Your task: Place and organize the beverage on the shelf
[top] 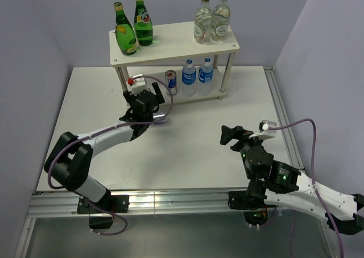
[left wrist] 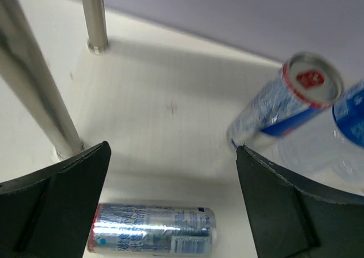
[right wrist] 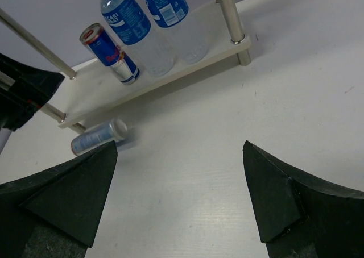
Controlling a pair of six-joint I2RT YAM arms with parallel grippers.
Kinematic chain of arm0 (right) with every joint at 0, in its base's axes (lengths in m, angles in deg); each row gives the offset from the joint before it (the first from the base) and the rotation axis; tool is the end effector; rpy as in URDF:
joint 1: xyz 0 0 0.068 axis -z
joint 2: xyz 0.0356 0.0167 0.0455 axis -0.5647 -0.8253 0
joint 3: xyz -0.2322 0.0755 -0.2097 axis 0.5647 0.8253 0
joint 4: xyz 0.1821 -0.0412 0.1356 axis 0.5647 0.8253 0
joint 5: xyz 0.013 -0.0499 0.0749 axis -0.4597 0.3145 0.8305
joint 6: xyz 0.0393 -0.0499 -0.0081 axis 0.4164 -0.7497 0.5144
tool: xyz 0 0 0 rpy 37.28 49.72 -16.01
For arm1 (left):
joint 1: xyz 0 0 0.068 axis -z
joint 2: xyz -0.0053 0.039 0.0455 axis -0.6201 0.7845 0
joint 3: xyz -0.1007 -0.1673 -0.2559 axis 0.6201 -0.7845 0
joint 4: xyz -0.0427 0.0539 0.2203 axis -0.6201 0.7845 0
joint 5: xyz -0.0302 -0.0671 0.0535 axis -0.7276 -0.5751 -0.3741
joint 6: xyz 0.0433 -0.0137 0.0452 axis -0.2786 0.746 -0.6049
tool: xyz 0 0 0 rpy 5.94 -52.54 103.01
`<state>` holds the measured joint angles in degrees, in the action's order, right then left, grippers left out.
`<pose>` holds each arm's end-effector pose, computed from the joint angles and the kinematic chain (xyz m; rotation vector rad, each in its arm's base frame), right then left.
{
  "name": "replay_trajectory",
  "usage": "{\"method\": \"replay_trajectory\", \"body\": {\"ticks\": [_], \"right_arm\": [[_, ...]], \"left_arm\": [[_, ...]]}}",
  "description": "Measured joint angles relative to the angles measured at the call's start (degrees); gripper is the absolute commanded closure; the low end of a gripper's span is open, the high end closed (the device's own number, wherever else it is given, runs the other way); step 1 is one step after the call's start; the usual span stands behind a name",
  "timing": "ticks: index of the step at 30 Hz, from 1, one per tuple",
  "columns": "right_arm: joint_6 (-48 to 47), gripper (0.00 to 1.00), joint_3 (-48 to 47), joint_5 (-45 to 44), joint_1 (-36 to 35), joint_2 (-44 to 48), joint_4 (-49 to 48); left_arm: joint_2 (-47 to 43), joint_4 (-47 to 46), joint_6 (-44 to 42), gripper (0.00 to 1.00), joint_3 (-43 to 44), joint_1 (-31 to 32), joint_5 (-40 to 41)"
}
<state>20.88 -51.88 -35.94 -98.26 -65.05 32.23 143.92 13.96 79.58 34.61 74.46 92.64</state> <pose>0.0506 0.0073 0.3100 0.2770 1.6666 0.3758 0.2889 -0.1689 0.3336 -0.3286 1.6828 -0.0848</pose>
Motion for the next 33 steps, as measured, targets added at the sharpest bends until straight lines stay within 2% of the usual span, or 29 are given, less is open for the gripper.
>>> {"method": "replay_trajectory", "body": {"ticks": [8,14,18,22,27,33], "right_arm": [[0.0,0.02,0.0,-0.17,-0.02,-0.76,0.02],[0.02,0.02,0.0,-0.2,-0.02,-0.46,0.02],[0.39,0.02,0.0,-0.26,-0.02,0.63,0.22],[0.85,0.02,0.0,-0.39,-0.02,2.97,0.55],[1.36,0.02,0.02,-0.44,-0.02,5.6,0.87],[2.05,0.02,0.04,-0.39,-0.02,7.26,1.79]], "left_arm": [[-7.52,19.21,25.07,0.01,-1.9,1.49,-5.35],[-18.1,35.1,45.29,0.01,-1.84,9.11,-8.39],[-24.52,45.16,59.14,0.01,-1.99,9.84,-11.98],[-29.31,56.63,72.02,0.01,-1.88,11.91,-12.11],[-27.61,69.72,83.23,0.01,-0.96,14.82,-14.95],[-20.9,75.67,89.35,0.01,-1.03,16.65,-18.64]]}}
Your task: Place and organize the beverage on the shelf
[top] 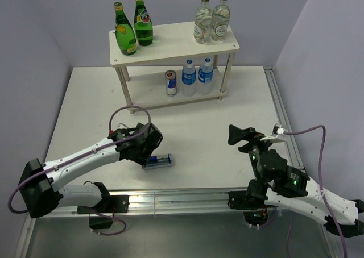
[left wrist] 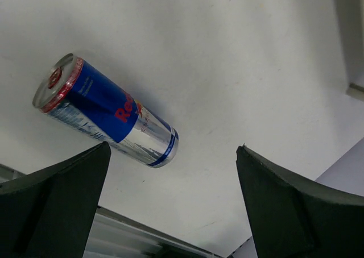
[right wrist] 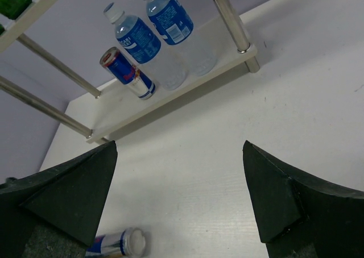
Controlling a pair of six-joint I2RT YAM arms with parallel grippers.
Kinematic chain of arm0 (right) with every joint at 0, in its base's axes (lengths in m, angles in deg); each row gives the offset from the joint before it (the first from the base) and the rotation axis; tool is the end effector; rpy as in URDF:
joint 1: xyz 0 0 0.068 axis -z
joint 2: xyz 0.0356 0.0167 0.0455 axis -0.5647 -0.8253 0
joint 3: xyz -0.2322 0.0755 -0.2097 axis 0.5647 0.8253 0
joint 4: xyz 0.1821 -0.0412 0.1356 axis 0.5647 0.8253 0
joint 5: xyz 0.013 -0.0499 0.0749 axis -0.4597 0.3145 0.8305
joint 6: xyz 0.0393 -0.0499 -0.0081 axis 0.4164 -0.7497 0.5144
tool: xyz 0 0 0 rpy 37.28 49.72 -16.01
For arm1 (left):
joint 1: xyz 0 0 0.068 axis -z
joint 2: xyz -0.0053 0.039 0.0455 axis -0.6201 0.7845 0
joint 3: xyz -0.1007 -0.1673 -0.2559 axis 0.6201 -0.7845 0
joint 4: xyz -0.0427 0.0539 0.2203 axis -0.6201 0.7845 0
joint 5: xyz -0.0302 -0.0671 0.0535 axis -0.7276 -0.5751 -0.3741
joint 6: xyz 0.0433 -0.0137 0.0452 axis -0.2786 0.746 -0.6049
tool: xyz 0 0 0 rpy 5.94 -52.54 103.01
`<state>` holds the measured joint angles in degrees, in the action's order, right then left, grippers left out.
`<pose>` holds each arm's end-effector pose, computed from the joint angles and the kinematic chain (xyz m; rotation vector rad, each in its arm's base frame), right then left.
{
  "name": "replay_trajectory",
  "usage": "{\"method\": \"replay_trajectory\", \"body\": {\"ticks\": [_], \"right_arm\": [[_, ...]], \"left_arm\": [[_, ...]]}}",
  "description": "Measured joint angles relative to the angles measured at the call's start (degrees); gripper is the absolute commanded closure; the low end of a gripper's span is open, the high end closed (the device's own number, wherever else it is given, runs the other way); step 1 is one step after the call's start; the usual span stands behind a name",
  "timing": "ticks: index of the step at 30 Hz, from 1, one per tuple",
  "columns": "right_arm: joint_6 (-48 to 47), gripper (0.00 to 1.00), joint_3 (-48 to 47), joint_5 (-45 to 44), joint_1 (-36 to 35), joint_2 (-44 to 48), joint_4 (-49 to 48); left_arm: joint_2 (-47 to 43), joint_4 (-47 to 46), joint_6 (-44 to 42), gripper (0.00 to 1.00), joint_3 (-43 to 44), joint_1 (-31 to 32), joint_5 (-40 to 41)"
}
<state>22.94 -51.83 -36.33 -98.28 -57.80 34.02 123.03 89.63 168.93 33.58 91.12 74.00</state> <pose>0.0396 -0.0155 0.3062 0.3642 1.6062 0.4724 0.1203 -0.1243 0.2987 -1.3896 2.2339 -0.4483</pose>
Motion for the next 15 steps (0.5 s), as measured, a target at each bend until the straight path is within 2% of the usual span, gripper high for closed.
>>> {"method": "replay_trajectory", "body": {"ticks": [5,9,15], "right_arm": [[0.94,0.02,0.57,-0.04,0.0,2.56,1.09],[1.92,0.02,0.7,-0.15,0.0,3.48,2.19],[2.71,0.02,0.74,-0.24,0.0,4.85,3.21]], "left_arm": [[4.57,-1.18,1.53,0.01,-0.66,1.75,-4.13],[8.0,-1.36,1.92,0.01,-0.63,6.01,-7.19],[8.48,0.02,1.99,0.01,-0.63,12.22,-10.49]]}}
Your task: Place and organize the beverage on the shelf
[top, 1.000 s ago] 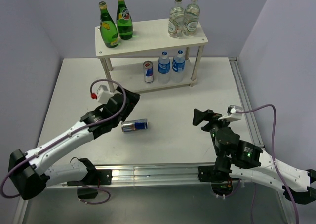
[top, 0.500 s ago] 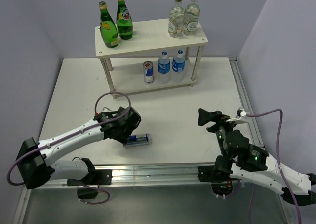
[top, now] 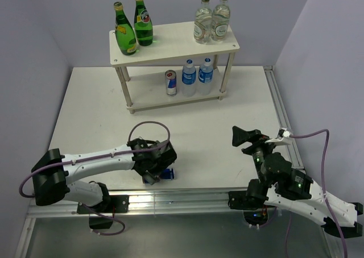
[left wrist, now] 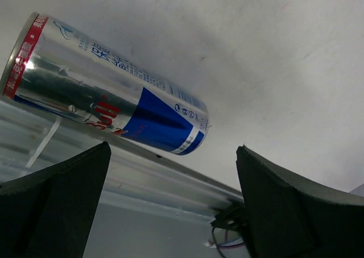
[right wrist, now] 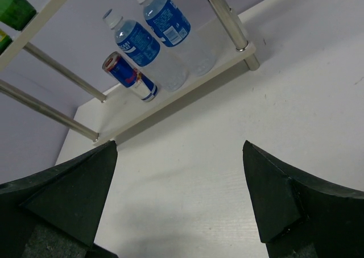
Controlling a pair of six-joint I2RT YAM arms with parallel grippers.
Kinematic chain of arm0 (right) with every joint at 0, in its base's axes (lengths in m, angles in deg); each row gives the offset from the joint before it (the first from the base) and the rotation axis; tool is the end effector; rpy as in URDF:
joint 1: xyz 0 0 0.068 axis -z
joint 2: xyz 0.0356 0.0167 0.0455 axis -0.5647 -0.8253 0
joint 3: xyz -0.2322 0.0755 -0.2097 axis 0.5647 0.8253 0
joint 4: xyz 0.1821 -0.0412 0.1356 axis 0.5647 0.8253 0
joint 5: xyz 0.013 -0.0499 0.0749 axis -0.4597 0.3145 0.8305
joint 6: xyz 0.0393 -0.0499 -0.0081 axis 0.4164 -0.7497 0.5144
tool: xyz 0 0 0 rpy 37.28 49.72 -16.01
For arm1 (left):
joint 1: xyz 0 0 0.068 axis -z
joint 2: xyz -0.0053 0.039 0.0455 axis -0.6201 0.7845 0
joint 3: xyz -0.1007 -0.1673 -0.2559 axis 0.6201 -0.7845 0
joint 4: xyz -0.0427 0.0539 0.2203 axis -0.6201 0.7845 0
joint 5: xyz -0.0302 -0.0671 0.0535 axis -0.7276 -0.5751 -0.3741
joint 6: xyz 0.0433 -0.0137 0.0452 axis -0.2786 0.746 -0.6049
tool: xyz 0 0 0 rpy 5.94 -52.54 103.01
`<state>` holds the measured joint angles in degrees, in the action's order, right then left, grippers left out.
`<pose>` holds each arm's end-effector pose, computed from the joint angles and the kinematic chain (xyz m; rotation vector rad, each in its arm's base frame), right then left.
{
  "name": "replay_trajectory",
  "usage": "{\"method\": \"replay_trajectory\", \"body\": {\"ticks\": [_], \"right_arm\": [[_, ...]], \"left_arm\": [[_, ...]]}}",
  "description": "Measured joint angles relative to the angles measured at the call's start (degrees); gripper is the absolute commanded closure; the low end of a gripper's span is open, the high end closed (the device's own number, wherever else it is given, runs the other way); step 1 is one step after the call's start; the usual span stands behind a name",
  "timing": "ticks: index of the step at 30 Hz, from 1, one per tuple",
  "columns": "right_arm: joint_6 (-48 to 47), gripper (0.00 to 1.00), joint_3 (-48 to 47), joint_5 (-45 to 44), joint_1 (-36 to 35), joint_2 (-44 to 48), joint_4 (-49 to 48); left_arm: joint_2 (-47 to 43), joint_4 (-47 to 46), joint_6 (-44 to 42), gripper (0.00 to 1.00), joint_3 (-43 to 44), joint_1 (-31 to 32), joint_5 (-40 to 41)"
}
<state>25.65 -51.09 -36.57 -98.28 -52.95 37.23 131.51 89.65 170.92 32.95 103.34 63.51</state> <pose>0.0331 -0.0291 0.2950 0.4144 1.5894 0.5176 0.0940 -0.1729 0.2686 -1.2179 2.6008 -0.3417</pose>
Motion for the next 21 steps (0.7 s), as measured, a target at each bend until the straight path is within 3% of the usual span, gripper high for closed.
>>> {"method": "replay_trajectory", "body": {"ticks": [14,16,19,20,21], "right_arm": [[0.33,0.02,0.48,0.31,-0.11,0.96,0.22],[0.33,0.02,0.74,0.31,-0.11,0.96,0.2],[0.31,0.02,0.81,0.37,-0.11,0.79,0.2],[0.31,0.02,0.81,0.35,-0.11,0.74,0.2],[0.31,0.02,0.81,0.35,-0.11,0.72,0.2]], "left_arm": [[-1.86,-1.92,0.22,0.01,-13.27,3.96,-2.08],[-1.99,-2.82,0.22,0.05,-14.05,3.87,-1.77],[-2.27,-4.85,0.63,0.42,-14.43,3.67,-0.83],[-2.19,-5.9,0.92,0.72,-14.47,3.56,-0.17],[-2.19,-6.93,1.09,0.89,-14.47,3.54,0.66]]}}
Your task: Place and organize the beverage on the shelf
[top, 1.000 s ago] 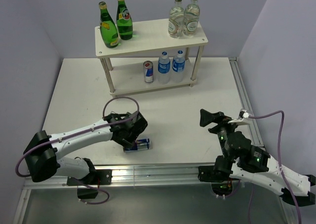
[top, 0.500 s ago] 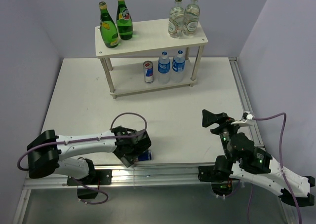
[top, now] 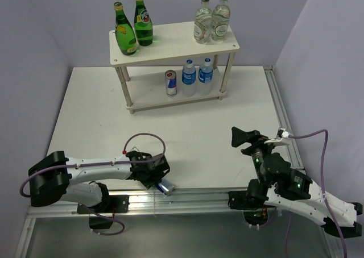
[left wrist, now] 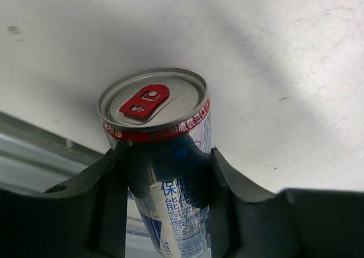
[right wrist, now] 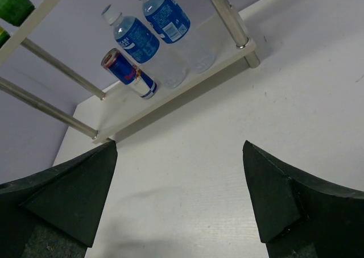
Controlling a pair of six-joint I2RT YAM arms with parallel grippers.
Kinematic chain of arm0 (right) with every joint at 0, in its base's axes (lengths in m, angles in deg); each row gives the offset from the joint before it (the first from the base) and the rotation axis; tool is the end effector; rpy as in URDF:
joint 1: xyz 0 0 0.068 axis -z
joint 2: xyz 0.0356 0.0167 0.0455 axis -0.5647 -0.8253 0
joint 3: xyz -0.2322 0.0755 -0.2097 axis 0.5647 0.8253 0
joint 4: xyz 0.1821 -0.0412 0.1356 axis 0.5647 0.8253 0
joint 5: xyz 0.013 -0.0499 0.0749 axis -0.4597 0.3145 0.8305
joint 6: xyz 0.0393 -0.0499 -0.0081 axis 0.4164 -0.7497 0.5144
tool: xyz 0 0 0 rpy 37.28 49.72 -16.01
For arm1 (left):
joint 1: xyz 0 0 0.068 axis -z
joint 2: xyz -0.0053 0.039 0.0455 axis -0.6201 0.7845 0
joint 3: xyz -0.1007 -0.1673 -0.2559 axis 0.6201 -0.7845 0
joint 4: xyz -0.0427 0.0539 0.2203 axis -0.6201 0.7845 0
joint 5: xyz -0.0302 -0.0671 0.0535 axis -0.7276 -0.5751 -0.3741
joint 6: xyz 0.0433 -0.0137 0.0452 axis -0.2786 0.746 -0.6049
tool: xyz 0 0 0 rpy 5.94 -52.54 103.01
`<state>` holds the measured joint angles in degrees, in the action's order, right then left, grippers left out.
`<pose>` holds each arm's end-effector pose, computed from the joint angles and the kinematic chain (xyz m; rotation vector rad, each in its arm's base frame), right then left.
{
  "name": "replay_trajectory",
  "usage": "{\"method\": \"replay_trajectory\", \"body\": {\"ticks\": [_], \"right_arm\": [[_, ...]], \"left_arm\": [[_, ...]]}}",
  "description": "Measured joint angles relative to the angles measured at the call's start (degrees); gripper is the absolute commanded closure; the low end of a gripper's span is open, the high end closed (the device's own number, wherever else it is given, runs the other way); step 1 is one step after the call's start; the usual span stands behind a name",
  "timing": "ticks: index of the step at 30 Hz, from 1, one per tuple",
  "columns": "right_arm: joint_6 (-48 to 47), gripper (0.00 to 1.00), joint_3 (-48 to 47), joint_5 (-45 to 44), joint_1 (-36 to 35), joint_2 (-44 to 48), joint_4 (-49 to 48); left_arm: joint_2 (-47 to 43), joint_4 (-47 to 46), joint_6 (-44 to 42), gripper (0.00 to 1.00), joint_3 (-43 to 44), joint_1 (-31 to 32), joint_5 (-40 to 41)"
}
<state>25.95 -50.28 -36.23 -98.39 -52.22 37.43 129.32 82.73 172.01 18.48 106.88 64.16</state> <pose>0.0328 -0.0293 0.2903 0.4103 1.5943 0.5238 0.0709 -0.1458 0.2180 -1.1502 2.6386 -0.2215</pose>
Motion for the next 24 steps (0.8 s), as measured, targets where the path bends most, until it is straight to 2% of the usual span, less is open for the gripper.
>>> {"method": "replay_trajectory", "body": {"ticks": [1,6,9,12,18,21,24], "right_arm": [[0.0,0.02,0.0,0.0,0.0,-0.07,0.0],[-0.02,0.02,0.0,0.04,0.0,-0.42,-0.02],[-0.09,0.03,0.0,0.11,-0.02,-1.33,-0.02],[-0.22,0.03,0.0,0.15,-0.13,-2.56,-0.04],[-0.48,0.03,0.0,0.09,-0.15,-3.63,-0.09],[-0.66,0.03,0.0,-0.07,-0.15,-4.02,-0.28],[-0.68,0.03,0.0,-0.13,-0.15,-4.55,-0.44]], "left_arm": [[0.02,-1.01,-0.42,1.0,0.02,-0.07,0.59],[2.47,-3.37,-0.22,1.0,1.33,-0.26,5.11],[6.75,0.57,-0.24,1.0,7.13,-0.28,10.32],[11.69,6.08,-0.57,1.0,17.77,-0.33,19.17],[19.58,16.41,-2.25,1.0,41.88,-0.72,45.09],[23.96,23.28,-1.81,1.0,48.85,-1.81,55.87],[29.46,27.23,-2.69,1.0,53.46,-5.07,61.59]]}}
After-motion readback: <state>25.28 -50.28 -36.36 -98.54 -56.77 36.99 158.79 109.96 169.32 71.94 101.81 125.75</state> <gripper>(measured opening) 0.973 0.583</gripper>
